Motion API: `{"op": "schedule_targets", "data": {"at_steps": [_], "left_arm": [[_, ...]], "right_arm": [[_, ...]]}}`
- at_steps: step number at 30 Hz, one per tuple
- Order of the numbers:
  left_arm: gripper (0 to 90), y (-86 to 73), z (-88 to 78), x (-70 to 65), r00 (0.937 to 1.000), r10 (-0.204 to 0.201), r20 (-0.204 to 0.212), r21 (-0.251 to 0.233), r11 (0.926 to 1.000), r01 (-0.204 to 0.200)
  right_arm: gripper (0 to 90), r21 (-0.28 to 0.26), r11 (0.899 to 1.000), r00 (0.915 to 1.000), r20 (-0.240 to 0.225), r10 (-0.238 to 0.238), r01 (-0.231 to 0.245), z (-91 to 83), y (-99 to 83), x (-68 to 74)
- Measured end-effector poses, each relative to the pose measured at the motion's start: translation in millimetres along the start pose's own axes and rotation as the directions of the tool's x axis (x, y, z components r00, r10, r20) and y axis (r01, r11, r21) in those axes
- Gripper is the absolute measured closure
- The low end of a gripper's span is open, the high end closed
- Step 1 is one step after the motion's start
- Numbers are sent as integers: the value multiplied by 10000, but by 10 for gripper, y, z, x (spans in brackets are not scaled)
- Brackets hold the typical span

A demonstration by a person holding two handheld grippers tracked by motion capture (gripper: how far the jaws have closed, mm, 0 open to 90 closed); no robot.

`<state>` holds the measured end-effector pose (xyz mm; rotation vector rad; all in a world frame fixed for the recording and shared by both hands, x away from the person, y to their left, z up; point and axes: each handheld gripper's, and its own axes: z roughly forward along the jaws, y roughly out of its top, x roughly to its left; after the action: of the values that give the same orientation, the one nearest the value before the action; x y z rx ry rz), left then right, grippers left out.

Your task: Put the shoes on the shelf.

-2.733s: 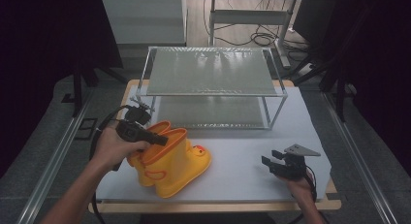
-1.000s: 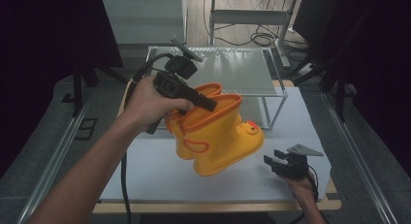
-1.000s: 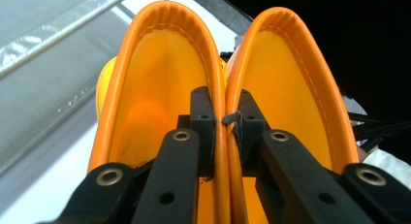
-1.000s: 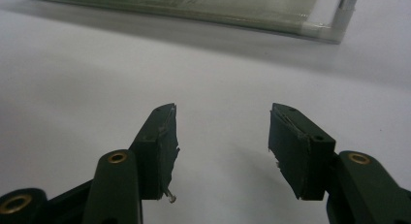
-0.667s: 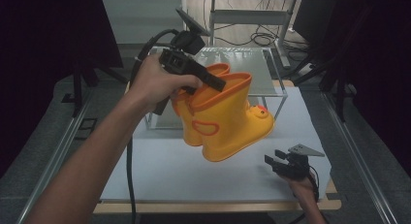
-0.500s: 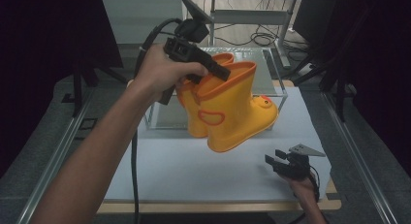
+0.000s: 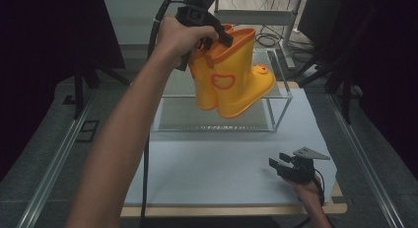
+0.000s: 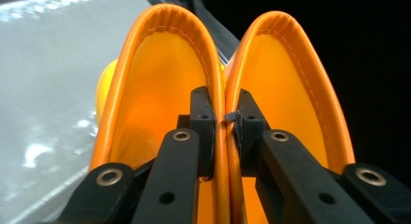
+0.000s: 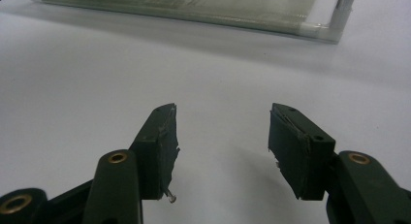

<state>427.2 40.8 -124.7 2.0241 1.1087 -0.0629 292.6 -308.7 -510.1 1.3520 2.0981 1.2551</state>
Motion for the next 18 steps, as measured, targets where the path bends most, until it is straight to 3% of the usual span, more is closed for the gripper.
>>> {"op": "schedule_targets", "data": {"at_steps": [5, 10, 12, 18], "left_arm": [[821, 165, 90, 177, 9968, -550, -588, -161, 9984, 541], [822, 294, 210, 376, 9874, -1129, -1106, -171, 9936, 1117], [822, 330, 255, 445, 9817, -1387, -1305, -325, 9902, 1355], [822, 427, 422, 615, 9547, -2016, -2190, -760, 9790, 1893]], "right_arm": [[435, -4, 10000, 10000, -4, -31, 31, 0, 1, 2], [435, -30, 10000, 10000, -10, -12, 12, 3, -1, -2], [435, -25, 10000, 10000, -23, -6, 6, 4, -1, 1], [435, 9, 10000, 10000, -31, -71, 71, 11, -4, 16]]}}
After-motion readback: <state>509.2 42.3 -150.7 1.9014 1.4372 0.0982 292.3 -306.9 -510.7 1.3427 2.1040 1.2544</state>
